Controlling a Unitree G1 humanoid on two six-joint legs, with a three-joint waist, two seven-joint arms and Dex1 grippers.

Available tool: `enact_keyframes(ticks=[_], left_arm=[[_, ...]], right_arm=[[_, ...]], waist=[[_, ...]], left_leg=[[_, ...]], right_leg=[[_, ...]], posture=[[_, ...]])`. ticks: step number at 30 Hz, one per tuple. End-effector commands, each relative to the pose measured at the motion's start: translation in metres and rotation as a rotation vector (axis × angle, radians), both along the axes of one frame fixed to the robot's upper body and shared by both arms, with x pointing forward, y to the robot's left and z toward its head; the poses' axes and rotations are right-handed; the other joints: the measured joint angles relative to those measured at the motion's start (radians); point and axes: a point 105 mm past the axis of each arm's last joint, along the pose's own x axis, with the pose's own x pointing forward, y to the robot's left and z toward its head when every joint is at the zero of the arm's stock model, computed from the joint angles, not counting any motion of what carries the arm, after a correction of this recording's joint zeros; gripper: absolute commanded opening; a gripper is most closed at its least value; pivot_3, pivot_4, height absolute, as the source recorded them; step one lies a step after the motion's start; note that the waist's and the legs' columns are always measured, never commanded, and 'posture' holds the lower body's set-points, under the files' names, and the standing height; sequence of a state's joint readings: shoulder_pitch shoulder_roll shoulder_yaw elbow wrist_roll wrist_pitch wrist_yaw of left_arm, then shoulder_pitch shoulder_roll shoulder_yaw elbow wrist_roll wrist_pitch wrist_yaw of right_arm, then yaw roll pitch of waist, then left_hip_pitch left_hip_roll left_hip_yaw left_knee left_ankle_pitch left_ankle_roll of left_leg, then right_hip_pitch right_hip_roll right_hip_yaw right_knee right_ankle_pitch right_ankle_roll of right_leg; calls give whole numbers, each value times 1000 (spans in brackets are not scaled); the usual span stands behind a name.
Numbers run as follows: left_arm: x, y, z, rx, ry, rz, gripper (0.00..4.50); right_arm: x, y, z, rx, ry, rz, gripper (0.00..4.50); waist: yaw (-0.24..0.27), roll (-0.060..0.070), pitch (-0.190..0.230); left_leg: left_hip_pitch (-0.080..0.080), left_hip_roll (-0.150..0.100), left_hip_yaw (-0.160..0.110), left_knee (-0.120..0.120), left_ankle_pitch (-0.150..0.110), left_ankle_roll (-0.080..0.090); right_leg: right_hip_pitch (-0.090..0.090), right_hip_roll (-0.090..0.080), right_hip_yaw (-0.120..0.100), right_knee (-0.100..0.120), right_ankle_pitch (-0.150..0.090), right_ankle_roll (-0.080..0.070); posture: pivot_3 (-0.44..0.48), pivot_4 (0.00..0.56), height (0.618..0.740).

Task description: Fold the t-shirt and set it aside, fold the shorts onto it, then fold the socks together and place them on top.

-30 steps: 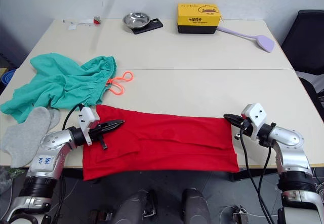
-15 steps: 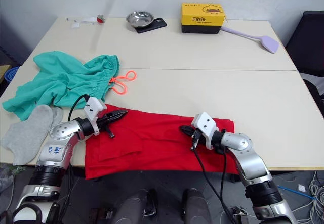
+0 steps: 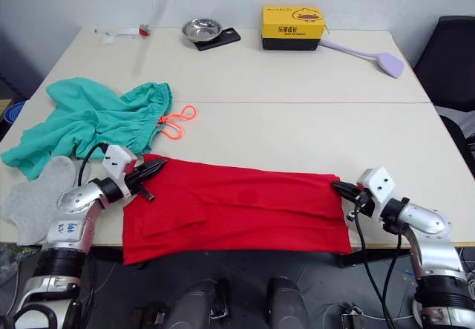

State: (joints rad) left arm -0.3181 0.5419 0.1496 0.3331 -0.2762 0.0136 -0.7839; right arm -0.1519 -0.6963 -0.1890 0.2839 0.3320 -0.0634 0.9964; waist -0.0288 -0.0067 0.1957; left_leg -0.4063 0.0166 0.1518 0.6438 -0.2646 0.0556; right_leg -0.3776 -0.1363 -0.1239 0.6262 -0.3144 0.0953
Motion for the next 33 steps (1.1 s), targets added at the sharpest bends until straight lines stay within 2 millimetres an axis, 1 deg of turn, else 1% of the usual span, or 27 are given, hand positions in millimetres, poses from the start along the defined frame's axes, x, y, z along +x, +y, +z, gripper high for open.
enact_keyframes(ticks=[1, 2, 3, 6, 9, 11, 13, 17, 20, 22, 23, 24, 26, 27, 28, 29, 30, 33], left_arm=[[-20, -19, 29, -47, -71, -183, 39], [-31, -27, 30, -45, -61, -261, 39], [-42, -35, 31, -31, -54, -331, 39], [-56, -45, 24, 3, -12, -395, 39], [-62, -44, 11, 36, 20, -385, 39], [-63, -39, 2, 59, 42, -354, 39], [-64, -31, -6, 84, 64, -322, 39], [-69, -8, -12, 43, 68, -258, 39], [-80, 1, -18, 56, 97, -280, 39], [-82, 7, -15, 24, 107, -263, 39], [-84, 9, -10, 12, 106, -270, 39], [-86, 10, -4, 3, 103, -284, 209], [-90, 8, 14, -11, 83, -314, 636], [-94, 5, 29, -20, 63, -344, 944], [-96, 2, 39, -26, 53, -367, 1268], [-99, -1, 46, -29, 45, -384, 1588], [-102, -4, 54, -33, 39, -412, 1934], [-113, -17, 71, -15, -32, -504, 2918]], right_arm=[[-7, 26, 36, 168, -69, 134, 0], [-12, 38, 39, 201, -58, 177, 0], [-18, 50, 36, 199, -31, 228, 0], [-31, 76, 19, 158, 42, 314, 0], [-31, 86, 2, 131, 72, 296, 0], [-32, 83, -10, 85, 99, 267, 0], [-32, 75, -15, 76, 114, 233, 0], [-34, 35, -20, 45, 130, 135, 0], [-37, 11, -23, 26, 136, 93, 0], [-38, -4, -20, 36, 128, 55, 0], [-38, -11, -16, 44, 116, 38, 0], [-37, -17, -10, 55, 107, 24, 0], [-35, -23, 8, 88, 89, 19, 0], [-35, -24, 18, 84, 108, 47, 166], [-36, -24, 24, 78, 124, 68, 360], [-36, -24, 28, 64, 137, 84, 590], [-35, -25, 33, 55, 167, 101, 931], [-24, -29, 48, -11, 233, 122, 1995]], waist=[[1, 0, 0], [1, 0, 0], [1, 1, 0], [3, 1, 0], [4, 1, 1], [5, 1, 1], [5, 1, 1], [5, 1, 1], [7, 0, 0], [6, 1, 0], [5, 0, 0], [5, 1, 0], [4, 1, 1], [4, 1, 2], [4, 2, 2], [3, 3, 3], [2, 3, 3], [-4, 8, 4]], left_leg=[[0, 0, 0, 0, 0, 0], [0, 0, 0, 0, 0, 0], [0, 1, 0, 0, 0, 0], [0, 1, -1, -2, -1, -1], [0, 0, -1, -5, -1, -2], [-1, -1, -1, -5, -1, -2], [-1, -1, -1, -6, -1, -2], [0, -1, -1, -10, 0, -2], [1, -1, -1, -10, 0, -2], [1, -1, 0, -11, -1, -2], [1, -1, 0, -11, -1, -1], [1, -1, -1, -12, -2, 1], [1, -1, -1, -11, -2, 2], [1, -1, -1, -11, -2, 2], [0, -1, -1, -11, -2, 2], [0, -1, -1, -11, -2, 2], [0, -1, -1, -11, -2, 2], [1, -1, 0, -12, -2, 2]], right_leg=[[0, 0, 0, 0, 0, 0], [0, 0, 0, 0, 0, 0], [0, 0, 0, 0, 0, 0], [0, 0, 0, -2, 0, 0], [0, -1, 0, -5, 0, 0], [-1, -1, 1, -5, 0, 0], [-1, -1, 1, -6, 0, 0], [-1, -1, 0, -7, 0, 0], [0, -1, 0, -8, 0, 0], [0, -1, 0, -9, 0, 0], [0, -1, 0, -9, 0, 0], [0, -1, 0, -9, 0, 0], [0, -1, 0, -8, 0, 0], [-1, -2, 0, -8, 0, 0], [-1, -2, 1, -8, 0, 0], [-1, -3, 1, -8, 0, 0], [-1, -3, 1, -8, 0, 0], [-1, -3, 1, -9, 0, -1]], posture=[[0, 150, 740], [0, 150, 740], [0, 150, 740], [0, 150, 740], [0, 150, 740], [0, 150, 740], [0, 150, 740], [0, 150, 740], [0, 150, 740], [0, 150, 740], [0, 150, 740], [0, 150, 740], [0, 150, 740], [0, 150, 740], [0, 150, 740], [0, 150, 740], [0, 150, 740], [0, 150, 740]])
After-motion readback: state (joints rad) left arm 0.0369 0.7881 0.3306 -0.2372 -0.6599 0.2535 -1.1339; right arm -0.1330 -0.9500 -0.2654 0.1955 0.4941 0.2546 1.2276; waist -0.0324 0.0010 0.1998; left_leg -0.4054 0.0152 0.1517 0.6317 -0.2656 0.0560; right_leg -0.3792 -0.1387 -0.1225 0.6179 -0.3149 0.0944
